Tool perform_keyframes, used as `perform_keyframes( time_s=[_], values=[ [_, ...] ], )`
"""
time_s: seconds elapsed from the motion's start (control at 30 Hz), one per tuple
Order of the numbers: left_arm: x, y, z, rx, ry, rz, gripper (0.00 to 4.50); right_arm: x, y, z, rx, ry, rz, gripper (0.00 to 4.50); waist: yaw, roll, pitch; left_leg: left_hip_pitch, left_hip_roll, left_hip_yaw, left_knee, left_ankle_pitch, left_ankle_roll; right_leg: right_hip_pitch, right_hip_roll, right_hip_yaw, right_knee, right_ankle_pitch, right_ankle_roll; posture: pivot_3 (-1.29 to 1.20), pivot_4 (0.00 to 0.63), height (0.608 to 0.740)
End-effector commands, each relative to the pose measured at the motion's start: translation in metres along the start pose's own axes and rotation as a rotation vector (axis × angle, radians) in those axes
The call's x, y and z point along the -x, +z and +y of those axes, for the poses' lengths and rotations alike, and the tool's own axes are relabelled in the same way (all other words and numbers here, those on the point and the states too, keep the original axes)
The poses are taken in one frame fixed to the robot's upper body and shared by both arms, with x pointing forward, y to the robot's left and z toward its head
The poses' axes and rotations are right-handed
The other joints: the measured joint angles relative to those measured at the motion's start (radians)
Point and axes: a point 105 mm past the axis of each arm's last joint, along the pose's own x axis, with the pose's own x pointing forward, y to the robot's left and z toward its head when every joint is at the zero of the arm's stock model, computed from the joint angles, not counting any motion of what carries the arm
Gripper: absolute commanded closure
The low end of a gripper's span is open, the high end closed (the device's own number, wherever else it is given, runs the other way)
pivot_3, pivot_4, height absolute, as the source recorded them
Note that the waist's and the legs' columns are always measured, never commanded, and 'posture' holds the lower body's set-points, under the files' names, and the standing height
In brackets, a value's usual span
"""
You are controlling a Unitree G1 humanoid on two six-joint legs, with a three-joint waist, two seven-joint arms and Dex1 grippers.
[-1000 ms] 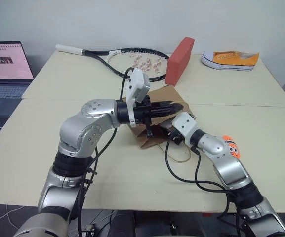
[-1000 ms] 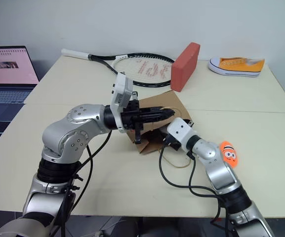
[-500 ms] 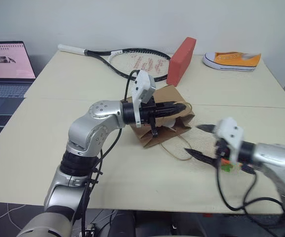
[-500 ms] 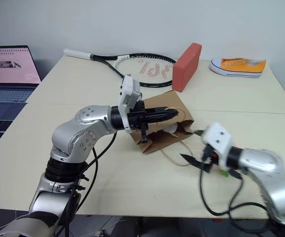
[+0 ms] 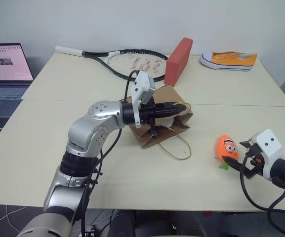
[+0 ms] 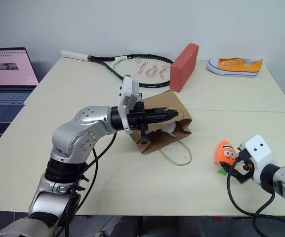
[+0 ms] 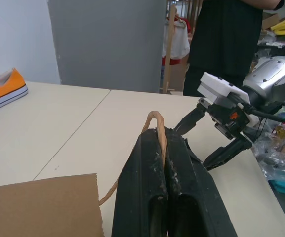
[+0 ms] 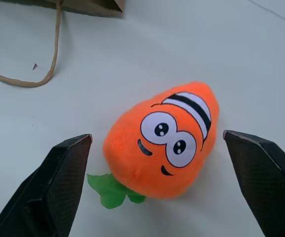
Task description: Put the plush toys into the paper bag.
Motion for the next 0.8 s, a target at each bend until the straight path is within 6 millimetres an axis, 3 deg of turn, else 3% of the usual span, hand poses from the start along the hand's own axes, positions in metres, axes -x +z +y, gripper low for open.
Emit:
perform_keyframes(
  time_s=[0.03, 0.13, 0.47, 0.63, 0.8],
  values=[
    [0.001, 0.009, -0.004, -0.056, -0.008, -0.02, 4.5, -0.002, -0.007, -0.002, -0.043, -0.009, 0.006, 0.21, 0.0, 0.0, 0.0, 0.0, 0.0, 0.0, 0.0, 0.0, 0.0, 0.0, 0.0, 0.0, 0.0, 0.0, 0.0, 0.0, 0.15, 0.74],
    [0.004, 0.01, -0.003, -0.06, 0.002, -0.016, 4.5, -0.008, -0.012, -0.004, -0.052, -0.017, 0.018, 0.87, 0.0, 0.0, 0.0, 0.0, 0.0, 0.0, 0.0, 0.0, 0.0, 0.0, 0.0, 0.0, 0.0, 0.0, 0.0, 0.0, 0.15, 0.74],
    [0.008, 0.01, -0.001, -0.06, 0.02, -0.013, 4.5, -0.017, -0.005, 0.002, 0.0, 0.018, -0.019, 4.47, -0.001, 0.0, 0.0, 0.0, 0.0, 0.0, 0.0, 0.0, 0.0, 0.0, 0.0, 0.0, 0.0, 0.0, 0.0, 0.0, 0.15, 0.74],
    [0.01, 0.013, 0.003, -0.058, 0.031, -0.019, 4.5, -0.013, 0.022, 0.02, 0.092, 0.132, -0.093, 4.47, -0.002, 0.0, 0.0, 0.0, 0.0, 0.0, 0.0, 0.0, 0.0, 0.0, 0.0, 0.0, 0.0, 0.0, 0.0, 0.0, 0.15, 0.74],
    [0.009, 0.018, 0.003, -0.055, 0.026, -0.029, 4.5, -0.008, 0.055, 0.063, 0.199, 0.357, -0.173, 4.47, -0.001, 0.0, 0.0, 0.0, 0.0, 0.0, 0.0, 0.0, 0.0, 0.0, 0.0, 0.0, 0.0, 0.0, 0.0, 0.0, 0.15, 0.74]
  ],
)
